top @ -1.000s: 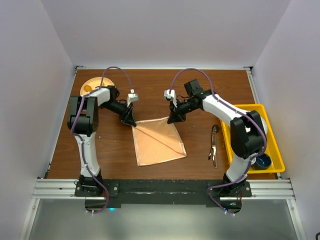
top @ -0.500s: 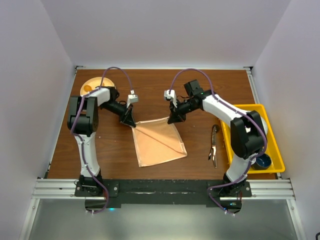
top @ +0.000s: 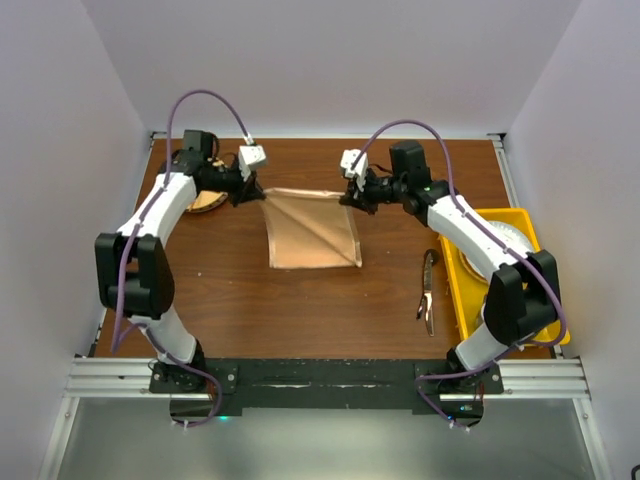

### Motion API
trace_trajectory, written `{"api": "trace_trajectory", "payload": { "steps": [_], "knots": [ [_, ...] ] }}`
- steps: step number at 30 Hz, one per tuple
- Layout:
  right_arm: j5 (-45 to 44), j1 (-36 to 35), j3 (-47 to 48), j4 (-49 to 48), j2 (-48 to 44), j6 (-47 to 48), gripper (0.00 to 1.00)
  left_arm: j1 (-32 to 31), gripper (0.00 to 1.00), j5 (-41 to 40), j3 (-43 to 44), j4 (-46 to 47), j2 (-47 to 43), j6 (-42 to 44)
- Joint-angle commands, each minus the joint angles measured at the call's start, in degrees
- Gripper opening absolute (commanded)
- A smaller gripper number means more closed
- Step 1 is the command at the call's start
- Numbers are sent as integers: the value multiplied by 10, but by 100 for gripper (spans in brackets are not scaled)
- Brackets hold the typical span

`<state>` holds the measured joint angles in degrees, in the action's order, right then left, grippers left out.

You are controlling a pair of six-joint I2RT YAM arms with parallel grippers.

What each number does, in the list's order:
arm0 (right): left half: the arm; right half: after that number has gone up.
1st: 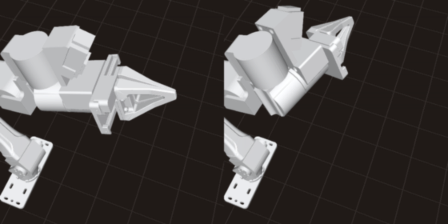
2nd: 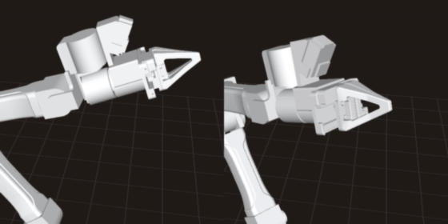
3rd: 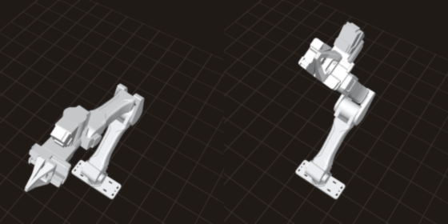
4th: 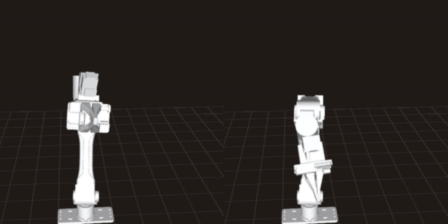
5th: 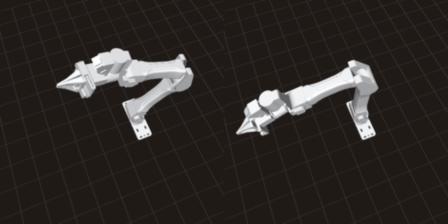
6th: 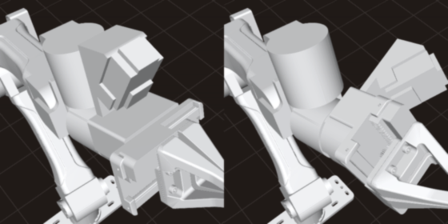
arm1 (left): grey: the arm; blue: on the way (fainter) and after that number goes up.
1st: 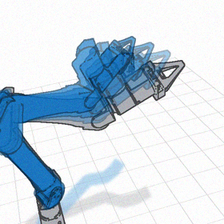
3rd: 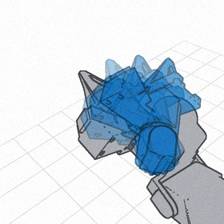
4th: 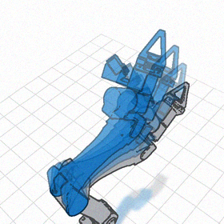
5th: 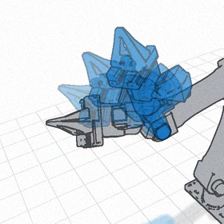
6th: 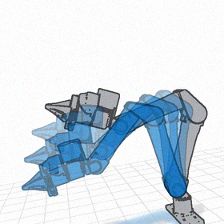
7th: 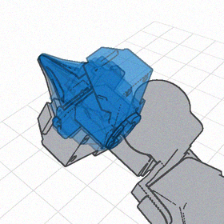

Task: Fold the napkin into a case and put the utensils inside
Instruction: Pick up the upper triangle-folded napkin from the center of the board, then turn over the upper triangle folded napkin at the center of the board.

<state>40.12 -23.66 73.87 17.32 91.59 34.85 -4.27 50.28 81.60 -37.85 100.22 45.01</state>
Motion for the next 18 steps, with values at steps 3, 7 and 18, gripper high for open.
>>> {"api": "trace_trajectory", "payload": {
  "steps": [3,7,18],
  "knots": [
    [-82,9,-8,-250,-9,79,0,-7,0,-153,-27,311,-77,-78],
    [-52,15,-35,-339,6,162,0,-18,0,-200,-116,427,-116,-12],
    [103,-4,-304,-313,-47,512,0,-89,0,-206,-404,427,-236,175]
  ]
}}
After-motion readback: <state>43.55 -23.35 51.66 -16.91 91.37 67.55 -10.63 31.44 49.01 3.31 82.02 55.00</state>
